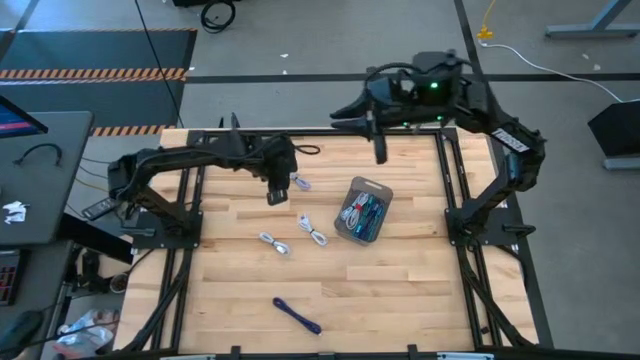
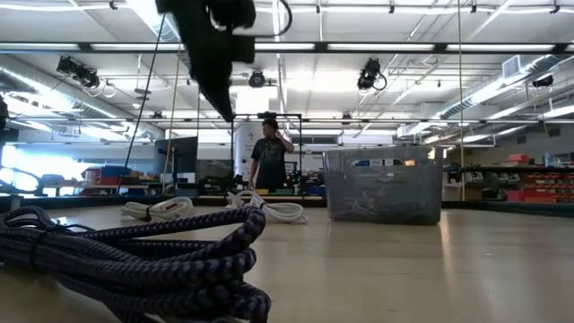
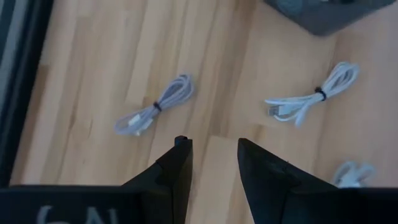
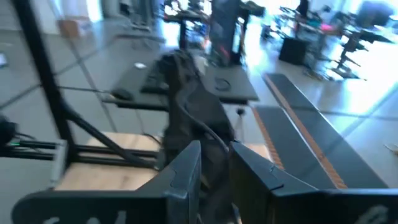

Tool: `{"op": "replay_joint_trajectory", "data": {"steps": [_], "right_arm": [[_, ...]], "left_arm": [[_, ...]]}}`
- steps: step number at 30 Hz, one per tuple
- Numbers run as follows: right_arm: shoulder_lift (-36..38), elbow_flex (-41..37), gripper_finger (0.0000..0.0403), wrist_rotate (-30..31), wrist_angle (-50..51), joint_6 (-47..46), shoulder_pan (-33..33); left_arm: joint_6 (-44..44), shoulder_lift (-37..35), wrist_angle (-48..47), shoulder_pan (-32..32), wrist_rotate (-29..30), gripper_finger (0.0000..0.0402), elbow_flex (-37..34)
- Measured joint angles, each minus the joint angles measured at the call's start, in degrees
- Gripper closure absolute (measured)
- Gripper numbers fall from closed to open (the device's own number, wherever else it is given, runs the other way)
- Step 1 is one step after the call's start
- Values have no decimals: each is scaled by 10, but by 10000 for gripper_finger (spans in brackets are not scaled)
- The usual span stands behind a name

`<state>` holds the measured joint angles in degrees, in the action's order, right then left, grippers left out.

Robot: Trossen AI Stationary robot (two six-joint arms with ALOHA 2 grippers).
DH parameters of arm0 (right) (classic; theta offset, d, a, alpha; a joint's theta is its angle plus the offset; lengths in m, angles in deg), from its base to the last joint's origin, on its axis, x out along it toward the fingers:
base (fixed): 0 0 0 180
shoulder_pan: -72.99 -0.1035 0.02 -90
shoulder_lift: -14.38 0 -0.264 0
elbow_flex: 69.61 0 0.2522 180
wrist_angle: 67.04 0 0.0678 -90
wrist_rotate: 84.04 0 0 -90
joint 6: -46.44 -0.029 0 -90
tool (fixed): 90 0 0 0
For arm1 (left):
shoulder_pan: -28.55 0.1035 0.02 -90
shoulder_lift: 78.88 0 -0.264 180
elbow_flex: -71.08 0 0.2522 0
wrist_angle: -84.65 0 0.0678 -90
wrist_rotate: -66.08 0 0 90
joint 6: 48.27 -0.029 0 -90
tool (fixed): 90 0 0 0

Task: Pick and place USB-C Cables
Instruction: Put the top left light blue charger cable into the gray bin

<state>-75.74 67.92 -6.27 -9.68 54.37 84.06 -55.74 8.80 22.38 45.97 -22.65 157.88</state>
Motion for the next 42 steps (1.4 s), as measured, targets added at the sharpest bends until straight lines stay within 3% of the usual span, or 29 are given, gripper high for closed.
{"op": "replay_joint_trajectory", "data": {"steps": [5, 12, 21, 30, 42], "right_arm": [[8, 14, 315, -34, 20, -4, -9], [11, 14, 315, -109, 4, -51, -9], [11, 14, 315, -176, -111, -124, -11], [11, 14, 315, -264, -277, -153, -43], [11, 14, 315, -264, -331, -153, -89]], "left_arm": [[-91, 6, 70, 9, -16, 263, -52], [-210, 52, 83, 3, -17, 224, -56], [-366, 141, 117, 26, 0, 185, -56], [-423, 175, 172, 75, 27, 195, -56], [-449, 176, 173, 102, -40, 194, -56]]}}
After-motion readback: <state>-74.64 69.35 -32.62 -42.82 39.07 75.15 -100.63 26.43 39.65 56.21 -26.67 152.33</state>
